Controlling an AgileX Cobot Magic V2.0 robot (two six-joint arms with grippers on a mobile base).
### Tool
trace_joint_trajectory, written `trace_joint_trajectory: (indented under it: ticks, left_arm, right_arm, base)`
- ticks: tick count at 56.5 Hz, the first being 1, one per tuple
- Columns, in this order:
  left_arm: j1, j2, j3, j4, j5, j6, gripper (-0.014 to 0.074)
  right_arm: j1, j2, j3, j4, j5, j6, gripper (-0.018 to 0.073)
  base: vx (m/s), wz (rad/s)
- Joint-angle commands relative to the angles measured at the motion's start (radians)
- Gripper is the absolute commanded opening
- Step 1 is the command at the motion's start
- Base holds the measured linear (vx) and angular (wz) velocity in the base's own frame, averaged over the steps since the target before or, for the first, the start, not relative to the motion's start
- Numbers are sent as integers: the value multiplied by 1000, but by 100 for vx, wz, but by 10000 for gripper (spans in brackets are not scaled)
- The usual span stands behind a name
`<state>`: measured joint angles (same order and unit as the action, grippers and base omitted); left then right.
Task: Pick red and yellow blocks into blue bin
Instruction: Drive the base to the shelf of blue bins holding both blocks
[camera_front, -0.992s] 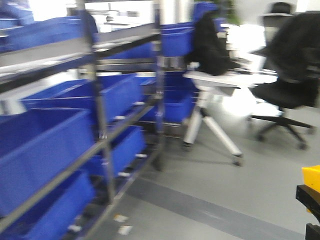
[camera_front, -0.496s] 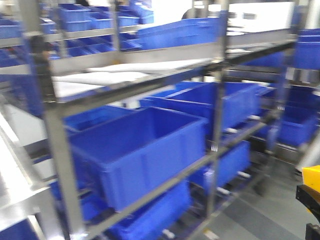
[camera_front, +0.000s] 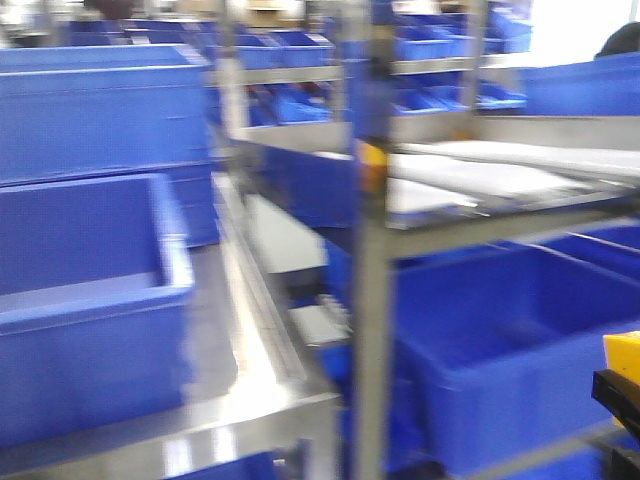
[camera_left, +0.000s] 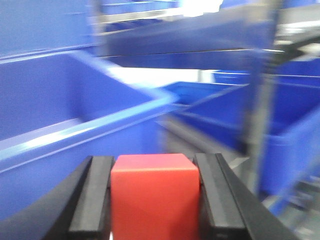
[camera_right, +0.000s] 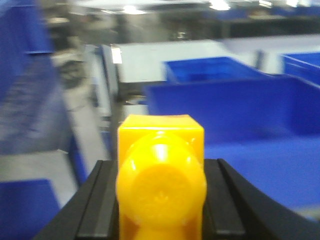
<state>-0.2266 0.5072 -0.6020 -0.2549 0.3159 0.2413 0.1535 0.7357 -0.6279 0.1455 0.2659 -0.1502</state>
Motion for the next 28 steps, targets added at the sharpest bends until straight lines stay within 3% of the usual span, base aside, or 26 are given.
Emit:
trace_joint_trajectory:
  ticks: [1, 15, 28]
  left_arm:
    - [0, 1, -24, -13, -75, -7, 2]
    - [0, 1, -24, -13, -75, -7, 2]
    - [0, 1, -24, -13, -75, -7, 2]
  right_arm:
    - [-3, -5, -28, -2, -85, -5, -10]
    - [-3, -5, -28, -2, -85, -5, -10]
    - [-3, -5, -28, -2, -85, -5, -10]
  base:
    - [12, 87]
    - [9, 77]
    - [4, 34]
